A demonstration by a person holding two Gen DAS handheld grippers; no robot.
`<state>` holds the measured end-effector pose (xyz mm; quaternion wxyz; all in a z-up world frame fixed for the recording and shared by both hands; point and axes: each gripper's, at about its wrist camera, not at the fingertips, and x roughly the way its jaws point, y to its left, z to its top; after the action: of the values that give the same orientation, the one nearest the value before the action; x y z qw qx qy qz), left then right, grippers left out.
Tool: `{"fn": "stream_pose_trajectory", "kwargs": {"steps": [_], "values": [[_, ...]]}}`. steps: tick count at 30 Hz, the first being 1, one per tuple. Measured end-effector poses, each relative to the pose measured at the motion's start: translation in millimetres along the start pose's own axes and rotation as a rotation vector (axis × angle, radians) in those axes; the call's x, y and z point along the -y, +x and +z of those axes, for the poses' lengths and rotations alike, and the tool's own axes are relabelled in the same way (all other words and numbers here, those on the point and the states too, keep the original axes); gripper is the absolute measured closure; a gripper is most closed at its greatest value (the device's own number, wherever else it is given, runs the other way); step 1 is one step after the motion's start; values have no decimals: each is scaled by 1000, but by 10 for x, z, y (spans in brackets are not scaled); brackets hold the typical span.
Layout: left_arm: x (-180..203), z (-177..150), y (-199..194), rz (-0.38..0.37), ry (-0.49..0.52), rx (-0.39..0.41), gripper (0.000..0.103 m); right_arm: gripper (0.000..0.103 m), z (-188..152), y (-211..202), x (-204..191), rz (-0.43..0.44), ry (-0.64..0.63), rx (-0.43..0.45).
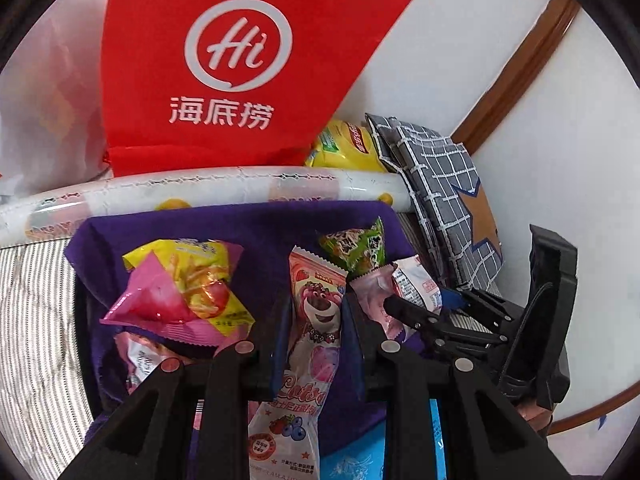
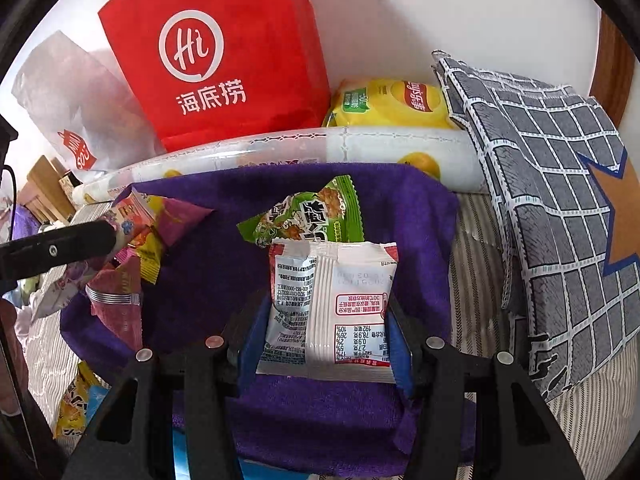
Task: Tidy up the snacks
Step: 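Lower both grippers and open them to drop the packets onto the towel, then move both open grippers back toward the snack pile beside the tissue box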
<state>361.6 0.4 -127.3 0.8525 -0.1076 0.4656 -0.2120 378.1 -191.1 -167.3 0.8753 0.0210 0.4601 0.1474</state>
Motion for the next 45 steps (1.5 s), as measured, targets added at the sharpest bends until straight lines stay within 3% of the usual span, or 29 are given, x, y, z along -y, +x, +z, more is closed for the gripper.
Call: {"fn": "stream_pose_trajectory", "kwargs": {"steps": [13,18,31,36,45], "values": [[-13,-48,226,8,1,-29,79,45,-3,37,-89,-20,-64,-11],[-18,-47,267,15,5,-34,79,29,-2,-121,-119,-27,-89,47],[-18,-47,254,28,4,-34,76,29,34,-440,-169,-31,-83,138],[-13,-18,166,31,-2,-30,65,29,-18,-605,-221,-35,-53,160],[142,10,-213,11,32,14,59,29,-236,-883,-373,-78,-31,139]]}}
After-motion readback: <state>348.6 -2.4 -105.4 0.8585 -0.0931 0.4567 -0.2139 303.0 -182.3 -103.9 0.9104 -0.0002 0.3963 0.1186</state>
